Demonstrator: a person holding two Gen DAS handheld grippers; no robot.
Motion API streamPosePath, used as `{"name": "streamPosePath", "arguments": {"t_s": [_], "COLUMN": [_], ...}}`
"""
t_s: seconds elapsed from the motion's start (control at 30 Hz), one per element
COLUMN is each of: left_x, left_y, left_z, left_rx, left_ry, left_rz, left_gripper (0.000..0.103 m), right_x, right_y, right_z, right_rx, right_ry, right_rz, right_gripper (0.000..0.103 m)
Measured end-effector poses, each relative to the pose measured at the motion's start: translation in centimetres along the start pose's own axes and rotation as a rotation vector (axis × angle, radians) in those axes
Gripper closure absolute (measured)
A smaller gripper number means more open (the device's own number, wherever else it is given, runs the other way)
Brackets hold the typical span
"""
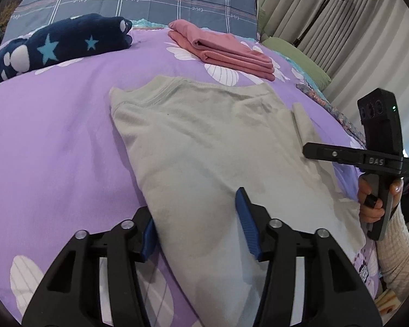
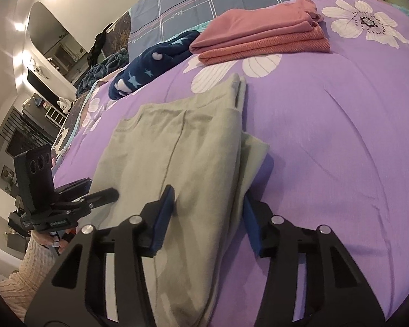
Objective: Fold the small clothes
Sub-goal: 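Grasp the shirt edge with the right gripper while the left gripper grasps beside it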
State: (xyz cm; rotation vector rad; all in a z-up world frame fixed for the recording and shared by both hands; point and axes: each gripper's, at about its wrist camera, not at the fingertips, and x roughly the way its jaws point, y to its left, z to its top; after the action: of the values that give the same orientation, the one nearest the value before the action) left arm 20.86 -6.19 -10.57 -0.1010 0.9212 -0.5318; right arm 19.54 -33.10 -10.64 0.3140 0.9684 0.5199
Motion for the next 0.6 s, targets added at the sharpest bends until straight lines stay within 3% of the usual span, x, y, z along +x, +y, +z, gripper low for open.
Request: {"name": "streamPosePath", "arguments": {"t_s": [0.13,0.4,0.6], "left_x": [-1.0,-1.4,-1.4], "left_y": [0.0,0.3,1.2], "left_z": [-1.1,-1.4,-1.8], "left_rx": [0.022,0.02,0.012], "left_ry": [0.003,0.021,0.023], "left_rz": [-0.003,-0.022,-0.096], "left_gripper": [0.054,0.053,0.053], "right_x": [-0.7,-2.4,-2.2], "right_y": [0.7,-0.6,-1.5], "right_z": [-0.9,-2.6,-3.2], "right_rx": [-0.063,-0.037,-0.035], "right_ry": [0.061,0.132,0.208], "right_rz": [-0.034,0.041,0.168], "right_gripper": [0.053,0.053,0.04]}}
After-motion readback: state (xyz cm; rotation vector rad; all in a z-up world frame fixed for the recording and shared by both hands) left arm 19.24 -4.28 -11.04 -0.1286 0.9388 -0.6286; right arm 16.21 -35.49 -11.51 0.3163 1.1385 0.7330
